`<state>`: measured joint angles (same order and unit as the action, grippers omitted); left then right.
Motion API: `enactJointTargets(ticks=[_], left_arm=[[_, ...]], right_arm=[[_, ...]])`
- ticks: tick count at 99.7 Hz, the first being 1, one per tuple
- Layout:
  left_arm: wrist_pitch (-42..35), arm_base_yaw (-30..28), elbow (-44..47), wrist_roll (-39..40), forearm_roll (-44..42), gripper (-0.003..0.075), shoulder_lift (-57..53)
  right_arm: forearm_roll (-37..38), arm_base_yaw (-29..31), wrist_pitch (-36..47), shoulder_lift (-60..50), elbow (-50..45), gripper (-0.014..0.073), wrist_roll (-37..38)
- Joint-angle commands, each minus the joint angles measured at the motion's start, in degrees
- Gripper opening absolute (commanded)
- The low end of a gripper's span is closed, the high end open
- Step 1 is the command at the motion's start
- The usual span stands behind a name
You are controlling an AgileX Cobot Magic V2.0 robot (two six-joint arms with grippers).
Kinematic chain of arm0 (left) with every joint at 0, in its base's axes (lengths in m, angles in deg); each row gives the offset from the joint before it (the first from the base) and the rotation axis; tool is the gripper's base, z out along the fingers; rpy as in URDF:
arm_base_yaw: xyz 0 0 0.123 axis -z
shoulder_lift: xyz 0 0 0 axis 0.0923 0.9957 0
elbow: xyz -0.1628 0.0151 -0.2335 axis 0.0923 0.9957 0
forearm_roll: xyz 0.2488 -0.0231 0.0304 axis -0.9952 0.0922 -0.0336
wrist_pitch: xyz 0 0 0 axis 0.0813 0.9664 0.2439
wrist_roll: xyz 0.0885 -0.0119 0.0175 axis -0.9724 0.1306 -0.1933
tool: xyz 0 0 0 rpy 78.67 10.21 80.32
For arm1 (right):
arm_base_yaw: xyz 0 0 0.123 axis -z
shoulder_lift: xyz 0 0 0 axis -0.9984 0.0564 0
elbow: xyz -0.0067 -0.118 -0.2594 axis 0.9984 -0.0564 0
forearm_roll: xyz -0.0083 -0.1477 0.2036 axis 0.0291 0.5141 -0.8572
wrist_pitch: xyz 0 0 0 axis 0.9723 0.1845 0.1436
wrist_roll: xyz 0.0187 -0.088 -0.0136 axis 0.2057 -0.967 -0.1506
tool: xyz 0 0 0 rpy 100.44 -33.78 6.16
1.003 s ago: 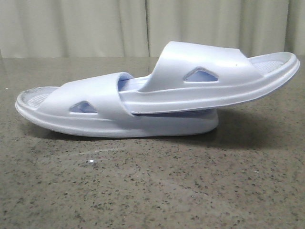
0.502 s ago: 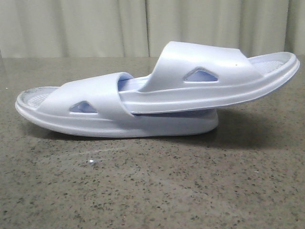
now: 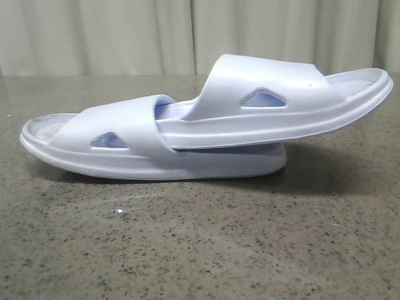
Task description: Insert blue slippers together front up
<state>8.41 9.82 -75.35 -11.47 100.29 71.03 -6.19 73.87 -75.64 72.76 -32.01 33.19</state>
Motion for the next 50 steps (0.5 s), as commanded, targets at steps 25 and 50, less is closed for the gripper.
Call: enactJointTargets(ticks=[25, 50], left_arm=[[2.5, 0.4, -1.4, 8.7, -21.1, 0.0016, 0.5], [4.4, 0.1, -1.4, 55.0, -68.1, 0.0016, 0.4]], right_arm=[[0.3, 0.4, 4.4, 0.5, 1.4, -0.0107, -0.6], [0.3, 0.4, 4.4, 0.5, 1.4, -0.0107, -0.6]])
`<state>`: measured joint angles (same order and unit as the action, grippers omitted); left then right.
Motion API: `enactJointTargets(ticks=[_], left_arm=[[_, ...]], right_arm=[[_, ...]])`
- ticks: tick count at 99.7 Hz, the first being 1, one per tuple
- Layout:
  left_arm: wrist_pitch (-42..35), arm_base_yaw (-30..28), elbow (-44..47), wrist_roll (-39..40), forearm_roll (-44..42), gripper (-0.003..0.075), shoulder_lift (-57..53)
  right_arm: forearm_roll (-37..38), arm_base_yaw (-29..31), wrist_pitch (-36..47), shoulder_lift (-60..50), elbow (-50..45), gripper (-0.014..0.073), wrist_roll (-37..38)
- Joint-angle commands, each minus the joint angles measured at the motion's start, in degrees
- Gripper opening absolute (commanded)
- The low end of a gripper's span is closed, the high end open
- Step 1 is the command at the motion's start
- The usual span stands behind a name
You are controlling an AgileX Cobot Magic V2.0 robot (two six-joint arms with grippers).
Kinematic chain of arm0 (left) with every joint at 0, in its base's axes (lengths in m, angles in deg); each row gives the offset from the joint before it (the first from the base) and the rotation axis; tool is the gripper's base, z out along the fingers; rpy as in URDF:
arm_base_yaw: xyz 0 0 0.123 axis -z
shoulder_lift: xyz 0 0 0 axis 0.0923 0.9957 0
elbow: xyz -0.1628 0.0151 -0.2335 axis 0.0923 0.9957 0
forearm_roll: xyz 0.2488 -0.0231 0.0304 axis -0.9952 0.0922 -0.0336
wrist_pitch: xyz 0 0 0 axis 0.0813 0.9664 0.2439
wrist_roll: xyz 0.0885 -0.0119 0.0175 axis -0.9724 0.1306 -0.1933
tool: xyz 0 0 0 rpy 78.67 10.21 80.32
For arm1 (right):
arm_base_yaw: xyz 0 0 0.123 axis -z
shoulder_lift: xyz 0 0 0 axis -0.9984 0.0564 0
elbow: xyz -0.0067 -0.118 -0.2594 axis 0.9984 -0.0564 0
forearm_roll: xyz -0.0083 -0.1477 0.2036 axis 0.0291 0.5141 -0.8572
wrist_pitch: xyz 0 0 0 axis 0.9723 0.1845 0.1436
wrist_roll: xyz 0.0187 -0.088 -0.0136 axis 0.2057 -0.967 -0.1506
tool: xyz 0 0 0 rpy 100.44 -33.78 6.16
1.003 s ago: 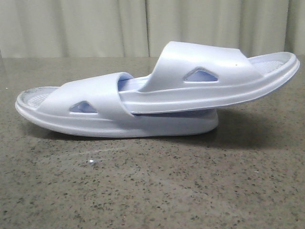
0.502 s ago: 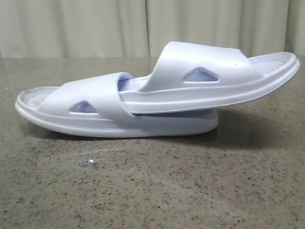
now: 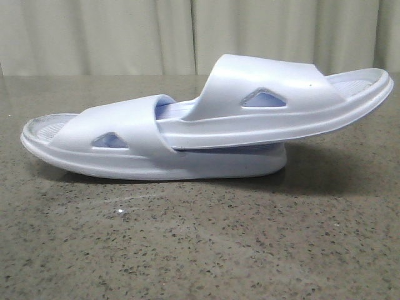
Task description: Insert blue slippers together front up
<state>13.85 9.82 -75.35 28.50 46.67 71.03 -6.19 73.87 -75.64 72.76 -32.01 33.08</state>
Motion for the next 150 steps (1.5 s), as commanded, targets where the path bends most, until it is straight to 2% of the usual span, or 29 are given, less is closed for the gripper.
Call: enactJointTargets(ticks=[1, 15, 26, 59, 93, 150], left_arm=[[-0.9, 0.0, -1.4, 16.5, -15.3, 0.0016, 0.4], [1.2, -3.0, -1.1, 29.1, -27.8, 0.0016, 0.1], [1.2, -5.1, 0.1, 34.0, -33.3, 0.0016, -1.8], [1.1, -6.2, 6.1, 34.1, -34.4, 0.0016, -10.3], [-0.4, -6.2, 10.1, 34.1, -34.5, 0.0016, -10.1], [0.3, -6.2, 10.1, 34.1, -34.6, 0.0016, -10.1]], right_arm=[[0.3, 0.4, 4.4, 0.5, 1.4, -0.0107, -0.5], [0.3, 0.4, 4.4, 0.5, 1.4, -0.0107, -0.5], [0.3, 0.4, 4.4, 0.5, 1.4, -0.0107, -0.5], [0.3, 0.4, 4.4, 0.5, 1.4, -0.0107, -0.5], [0.3, 0.4, 4.4, 0.5, 1.4, -0.0107, -0.5], [0.3, 0.4, 4.4, 0.5, 1.4, -0.0107, -0.5]])
